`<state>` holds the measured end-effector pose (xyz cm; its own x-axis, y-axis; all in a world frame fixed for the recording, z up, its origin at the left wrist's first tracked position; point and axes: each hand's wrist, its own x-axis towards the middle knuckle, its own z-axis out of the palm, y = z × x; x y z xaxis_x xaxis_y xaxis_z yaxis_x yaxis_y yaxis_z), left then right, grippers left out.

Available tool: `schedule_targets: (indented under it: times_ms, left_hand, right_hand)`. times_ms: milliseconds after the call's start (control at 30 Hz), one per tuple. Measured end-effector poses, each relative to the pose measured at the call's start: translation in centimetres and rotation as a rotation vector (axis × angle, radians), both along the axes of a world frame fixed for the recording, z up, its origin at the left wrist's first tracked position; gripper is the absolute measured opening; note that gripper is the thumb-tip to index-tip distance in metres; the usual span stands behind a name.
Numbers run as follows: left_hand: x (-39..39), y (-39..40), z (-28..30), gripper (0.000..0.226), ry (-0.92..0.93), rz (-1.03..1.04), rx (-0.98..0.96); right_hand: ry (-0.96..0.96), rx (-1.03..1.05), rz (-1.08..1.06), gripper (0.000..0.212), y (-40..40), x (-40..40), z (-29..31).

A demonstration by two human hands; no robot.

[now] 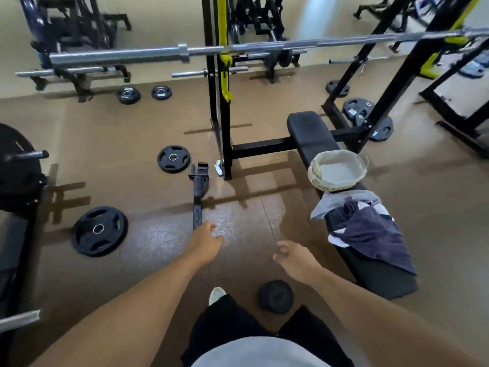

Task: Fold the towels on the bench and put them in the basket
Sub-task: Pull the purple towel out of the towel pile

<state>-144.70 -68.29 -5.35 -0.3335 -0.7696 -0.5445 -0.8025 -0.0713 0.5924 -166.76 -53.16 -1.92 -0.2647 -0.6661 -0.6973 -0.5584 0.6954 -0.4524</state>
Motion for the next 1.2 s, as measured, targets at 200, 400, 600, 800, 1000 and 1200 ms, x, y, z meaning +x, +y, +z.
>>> schedule_targets:
  times_ms: [200,400,600,800,1000,1200]
  left_hand:
    - [-4.3,-5.8,-0.4,0.049,-0.035,-0.135,0.001]
    - [-14.3,-8.6,-0.2,0.051,-0.023,-0.274,0.007]
    - [-29.7,-8.7,-0.8,0.047,-0.034,-0.398,-0.029]
    - [-44.3,-5.4,-2.6,0.048,-0.077,-0.522,0.029]
    - [-56.2,-1.7,-2.7,0.028,-0.055,-0.836,0.152]
    - [-63.7,-1.5,-9.9,0.037,-0.084,-1.192,0.154]
  right_hand:
    - [-0.001,0.024,-0.142,0.052,-3.8,-3.6,-0.7]
    - [0.007,0.021,-0.257,0.052,-5.1,-11.0,-2.6]
    - [-0.010,0.004,-0.384,0.054,-4.0,-23.1,-6.0]
    - [0.046,0.059,-0.500,0.044,-0.9,-36.8,-9.3]
    - [0.119,0.142,-0.680,0.042,1.6,-43.5,-9.2]
    - [0.119,0.173,-0.992,0.036,2.4,-45.3,-13.8]
